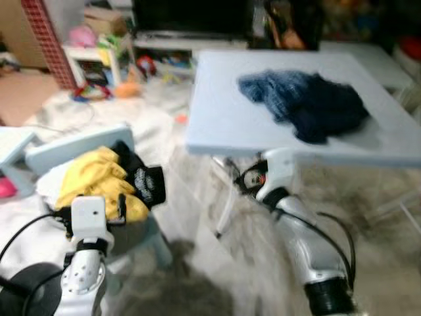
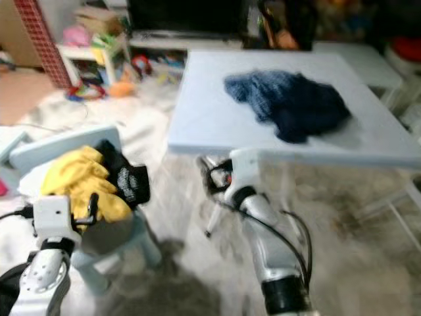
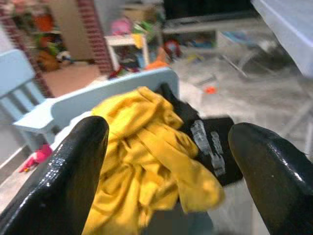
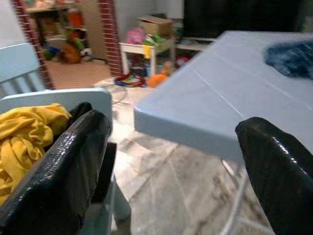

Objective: Hang hanger

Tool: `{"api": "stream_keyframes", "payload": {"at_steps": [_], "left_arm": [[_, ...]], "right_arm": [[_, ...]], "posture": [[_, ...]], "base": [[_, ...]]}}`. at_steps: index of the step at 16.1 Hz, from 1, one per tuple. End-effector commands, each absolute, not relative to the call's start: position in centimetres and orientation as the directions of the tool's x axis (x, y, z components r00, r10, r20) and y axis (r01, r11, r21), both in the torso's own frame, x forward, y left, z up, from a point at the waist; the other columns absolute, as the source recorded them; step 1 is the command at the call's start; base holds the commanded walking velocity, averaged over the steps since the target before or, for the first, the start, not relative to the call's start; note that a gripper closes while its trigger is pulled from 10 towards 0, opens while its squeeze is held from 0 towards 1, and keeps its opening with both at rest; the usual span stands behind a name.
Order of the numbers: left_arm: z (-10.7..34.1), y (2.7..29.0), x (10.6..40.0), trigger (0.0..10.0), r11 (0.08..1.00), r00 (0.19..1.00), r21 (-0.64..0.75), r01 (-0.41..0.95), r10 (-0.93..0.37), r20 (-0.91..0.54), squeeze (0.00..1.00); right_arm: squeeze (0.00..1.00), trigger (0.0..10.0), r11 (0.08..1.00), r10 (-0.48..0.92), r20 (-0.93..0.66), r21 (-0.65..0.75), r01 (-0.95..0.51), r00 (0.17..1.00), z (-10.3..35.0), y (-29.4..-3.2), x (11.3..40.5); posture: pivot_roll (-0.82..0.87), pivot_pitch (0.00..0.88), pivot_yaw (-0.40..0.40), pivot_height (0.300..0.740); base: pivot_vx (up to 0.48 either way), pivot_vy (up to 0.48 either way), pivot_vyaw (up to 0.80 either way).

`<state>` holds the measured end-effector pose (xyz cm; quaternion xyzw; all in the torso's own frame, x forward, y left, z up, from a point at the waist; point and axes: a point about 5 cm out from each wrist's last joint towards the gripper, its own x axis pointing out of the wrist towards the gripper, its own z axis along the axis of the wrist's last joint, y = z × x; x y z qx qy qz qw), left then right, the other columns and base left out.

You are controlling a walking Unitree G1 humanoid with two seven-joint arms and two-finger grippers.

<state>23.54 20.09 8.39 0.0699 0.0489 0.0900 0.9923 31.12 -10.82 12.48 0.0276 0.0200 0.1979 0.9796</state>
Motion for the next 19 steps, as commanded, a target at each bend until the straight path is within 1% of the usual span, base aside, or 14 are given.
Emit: {"api": "stream_keyframes", "payload": {"at_steps": [1, 4, 6, 9, 14, 17, 19], "left_arm": [[8.90, 19.52, 23.85, 10.0, 0.978, 0.985, 0.141, -0.151, 0.162, -0.065, 0.00], [8.87, 19.49, 23.89, 10.0, 0.979, 0.985, 0.141, -0.150, 0.161, -0.066, 0.00], [8.88, 19.53, 23.92, 10.0, 0.978, 0.984, 0.142, -0.154, 0.165, -0.068, 0.00], [8.92, 19.56, 23.92, 10.0, 0.978, 0.984, 0.136, -0.156, 0.167, -0.067, 0.00], [8.86, 19.52, 23.97, 10.0, 0.979, 0.983, 0.131, -0.157, 0.167, -0.073, 0.00], [8.58, 19.27, 24.22, 10.0, 0.977, 0.976, 0.117, -0.179, 0.191, -0.102, 0.00], [8.50, 19.11, 24.30, 10.0, 0.982, 0.979, 0.095, -0.164, 0.174, -0.105, 0.00]], "right_arm": [[0.00, 10.0, 0.931, 0.362, -0.018, 0.052, -0.361, 0.932, 12.73, -11.84, 31.18], [0.00, 10.0, 0.931, 0.363, -0.020, 0.053, -0.362, 0.931, 12.71, -11.79, 31.21], [0.00, 10.0, 0.931, 0.362, -0.021, 0.053, -0.361, 0.932, 12.72, -11.84, 31.22], [0.00, 10.0, 0.934, 0.354, -0.025, 0.057, -0.352, 0.935, 12.61, -12.00, 31.18], [0.00, 10.0, 0.934, 0.355, -0.027, 0.055, -0.354, 0.934, 12.53, -11.93, 31.10], [0.00, 10.0, 0.933, 0.357, -0.030, 0.054, -0.356, 0.933, 12.48, -11.97, 31.07], [0.00, 10.0, 0.934, 0.353, -0.033, 0.061, -0.351, 0.935, 12.40, -12.03, 31.05]], "posture": [[0.02, 0.000, -0.026, 0.740], [0.02, 0.000, -0.026, 0.740], [0.02, 0.000, -0.027, 0.740], [0.02, 0.000, -0.026, 0.740], [0.02, 0.000, -0.026, 0.740], [0.02, 0.000, -0.027, 0.740], [0.02, 0.000, -0.028, 0.740]], "base": [[0.341, 0.000, 0.80], [0.326, 0.000, 0.80], [0.307, 0.000, 0.44], [0.326, 0.000, 0.00], [0.381, 0.248, 0.00], [0.000, 0.000, 0.00], [0.000, 0.000, 0.00]]}}
